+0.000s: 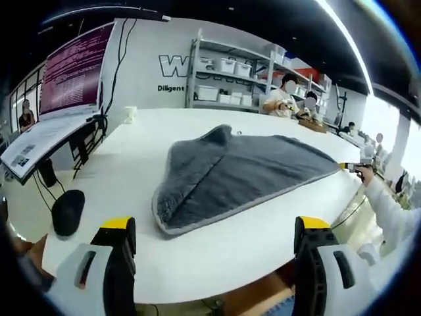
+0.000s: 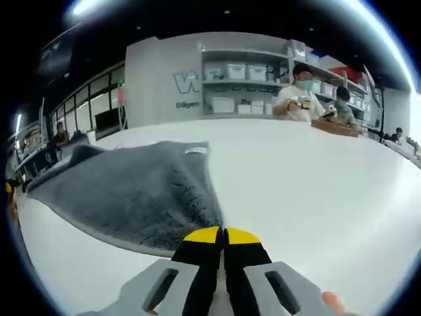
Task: Open the folded towel by lifting each exposed corner and separating the folded layers until the towel lies flat within the target outline without major curled edges
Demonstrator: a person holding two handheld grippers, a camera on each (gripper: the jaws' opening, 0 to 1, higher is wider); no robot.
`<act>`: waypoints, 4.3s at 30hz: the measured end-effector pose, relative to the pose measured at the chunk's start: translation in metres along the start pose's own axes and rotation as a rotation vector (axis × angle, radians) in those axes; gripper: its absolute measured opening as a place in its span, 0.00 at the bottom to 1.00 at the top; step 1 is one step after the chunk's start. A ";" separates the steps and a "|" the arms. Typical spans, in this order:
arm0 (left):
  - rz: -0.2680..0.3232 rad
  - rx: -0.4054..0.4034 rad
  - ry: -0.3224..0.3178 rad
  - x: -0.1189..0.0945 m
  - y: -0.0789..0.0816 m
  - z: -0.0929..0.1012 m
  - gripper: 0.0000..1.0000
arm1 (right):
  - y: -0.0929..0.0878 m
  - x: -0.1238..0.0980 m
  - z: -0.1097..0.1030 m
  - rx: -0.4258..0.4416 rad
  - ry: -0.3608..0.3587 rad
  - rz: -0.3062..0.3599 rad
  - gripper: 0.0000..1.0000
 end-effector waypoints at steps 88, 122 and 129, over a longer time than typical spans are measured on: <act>-0.032 -0.028 -0.047 0.018 -0.014 0.003 0.99 | 0.036 -0.137 -0.145 -0.158 0.288 0.106 0.99; -0.116 0.095 -0.321 0.199 0.071 -0.032 0.93 | 0.009 -0.109 -0.171 -0.110 0.279 -0.023 0.99; -0.116 0.148 -0.332 0.235 0.088 -0.044 0.88 | 0.020 -0.099 -0.181 -0.116 0.296 -0.025 0.99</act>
Point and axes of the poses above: the point that each gripper's makers call its tool centre point, and the gripper's own axes: x roughly forward along the fingers, z roughly to its right, y roughly out of its top, the point moved 6 cm from there along -x, roughly backward along the fingers, and after that the axes turned 1 degree about -x, right-handed, at the moved point
